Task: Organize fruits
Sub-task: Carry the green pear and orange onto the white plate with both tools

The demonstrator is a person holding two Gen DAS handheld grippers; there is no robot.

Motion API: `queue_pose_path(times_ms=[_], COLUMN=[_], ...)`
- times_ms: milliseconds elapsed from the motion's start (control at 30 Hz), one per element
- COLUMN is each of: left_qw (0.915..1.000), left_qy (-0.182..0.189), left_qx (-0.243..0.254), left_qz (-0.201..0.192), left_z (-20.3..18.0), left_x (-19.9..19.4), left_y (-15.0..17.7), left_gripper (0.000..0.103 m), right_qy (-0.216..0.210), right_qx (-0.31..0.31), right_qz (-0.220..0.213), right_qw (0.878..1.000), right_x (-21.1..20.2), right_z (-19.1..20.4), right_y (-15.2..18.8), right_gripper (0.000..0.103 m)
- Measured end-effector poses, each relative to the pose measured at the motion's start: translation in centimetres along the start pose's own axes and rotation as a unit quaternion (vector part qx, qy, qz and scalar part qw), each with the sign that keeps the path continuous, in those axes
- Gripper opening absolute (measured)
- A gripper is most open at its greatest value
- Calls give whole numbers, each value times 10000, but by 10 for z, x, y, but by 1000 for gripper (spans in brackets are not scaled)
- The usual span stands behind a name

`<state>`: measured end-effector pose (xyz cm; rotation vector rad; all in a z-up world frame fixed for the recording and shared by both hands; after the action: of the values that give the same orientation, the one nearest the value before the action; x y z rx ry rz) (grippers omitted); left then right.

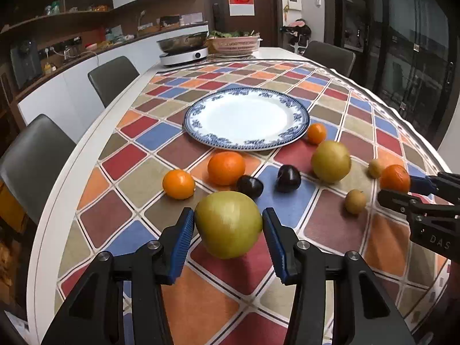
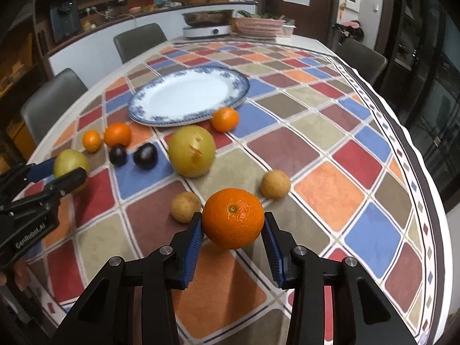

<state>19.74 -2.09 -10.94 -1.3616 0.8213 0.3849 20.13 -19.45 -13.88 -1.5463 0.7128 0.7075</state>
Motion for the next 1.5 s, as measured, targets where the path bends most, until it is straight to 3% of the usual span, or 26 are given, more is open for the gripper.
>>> queue_pose_path(times_ms=[367, 800, 1200, 1500], left_qw=[9996, 9984, 9969, 9936], left_qy=[196, 536, 718, 807], left_qx=[114, 132, 273, 228], left_qz=[-182, -155, 178, 754], left_z=[-7, 6, 25, 34], left_x=[-7, 29, 96, 154], left_y=[-42, -100, -153, -166], left_gripper=[48, 47, 47, 47], right_qy=[-524, -728, -949, -1099], right_qx=[-305, -697, -825, -851], right_qz=[-332, -608, -357, 331], right_qw=[9976, 9931, 9914, 9897], right_x=[-14, 3, 59, 124], right_z=[11, 21, 33, 38], right_y=[-51, -128, -186, -204], right_gripper=[42, 42, 42, 42])
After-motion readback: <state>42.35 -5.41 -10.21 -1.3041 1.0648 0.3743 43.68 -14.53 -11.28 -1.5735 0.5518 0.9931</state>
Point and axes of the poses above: each gripper's, at about its wrist camera, not at the fingertips, and x roughly the way its jaws point, z to its left, y to its underside, the point moved 8 cm from there along x, roughly the way its jaws point, and after that the axes turned 7 degrees about y, right-handed, at the moved point
